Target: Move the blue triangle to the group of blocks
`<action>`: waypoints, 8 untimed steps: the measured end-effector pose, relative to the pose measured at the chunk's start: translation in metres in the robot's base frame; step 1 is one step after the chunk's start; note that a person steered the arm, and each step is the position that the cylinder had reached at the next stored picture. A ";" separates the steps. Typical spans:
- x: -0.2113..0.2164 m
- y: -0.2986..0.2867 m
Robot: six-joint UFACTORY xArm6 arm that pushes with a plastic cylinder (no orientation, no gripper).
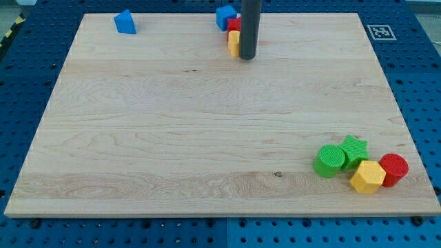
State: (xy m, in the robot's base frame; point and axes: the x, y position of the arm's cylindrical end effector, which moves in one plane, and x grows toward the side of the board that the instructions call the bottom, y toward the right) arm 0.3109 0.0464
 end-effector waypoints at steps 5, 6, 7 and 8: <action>0.042 -0.199; 0.008 -0.289; -0.051 -0.335; -0.080 -0.342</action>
State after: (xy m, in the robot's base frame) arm 0.2307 -0.2955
